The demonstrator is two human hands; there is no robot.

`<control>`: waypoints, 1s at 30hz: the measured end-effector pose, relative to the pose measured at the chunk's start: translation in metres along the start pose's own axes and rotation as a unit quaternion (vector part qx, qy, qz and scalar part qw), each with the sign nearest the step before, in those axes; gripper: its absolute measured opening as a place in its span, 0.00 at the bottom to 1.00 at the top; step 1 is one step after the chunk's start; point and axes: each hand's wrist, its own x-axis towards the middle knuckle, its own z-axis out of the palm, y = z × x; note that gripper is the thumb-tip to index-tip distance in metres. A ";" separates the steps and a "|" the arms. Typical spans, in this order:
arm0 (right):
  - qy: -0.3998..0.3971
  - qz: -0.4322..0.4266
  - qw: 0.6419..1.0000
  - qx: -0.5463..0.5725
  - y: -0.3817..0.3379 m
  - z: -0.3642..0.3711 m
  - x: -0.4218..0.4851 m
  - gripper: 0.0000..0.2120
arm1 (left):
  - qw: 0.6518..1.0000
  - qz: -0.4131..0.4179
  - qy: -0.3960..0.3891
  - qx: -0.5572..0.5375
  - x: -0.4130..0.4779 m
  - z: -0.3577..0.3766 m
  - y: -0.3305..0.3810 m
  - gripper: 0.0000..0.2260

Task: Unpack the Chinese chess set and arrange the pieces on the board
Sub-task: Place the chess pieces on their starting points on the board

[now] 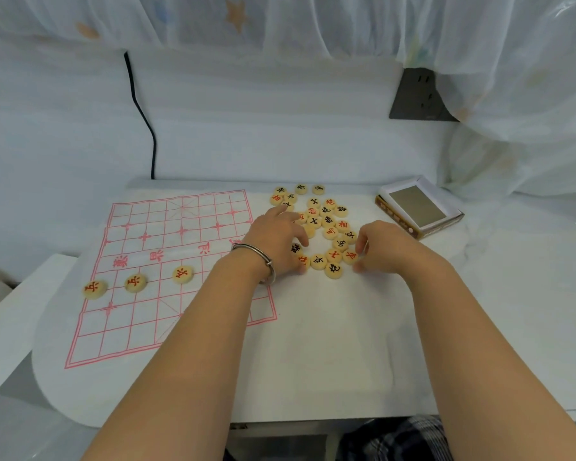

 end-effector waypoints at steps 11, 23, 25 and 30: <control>0.008 -0.021 0.999 0.040 0.002 0.005 0.004 0.14 | 1.000 -0.005 -0.015 -0.001 0.006 0.004 -0.003 0.15; 0.124 -0.021 0.987 0.097 -0.006 0.000 0.041 0.15 | 0.988 -0.062 0.118 -0.079 0.012 0.001 -0.020 0.13; 0.146 -0.031 0.986 0.070 -0.011 0.003 0.048 0.16 | 0.980 -0.103 0.146 -0.089 0.011 -0.001 -0.024 0.13; 0.189 -0.074 0.979 0.024 -0.024 0.007 0.062 0.19 | 0.957 -0.182 0.186 -0.130 0.011 -0.003 -0.033 0.11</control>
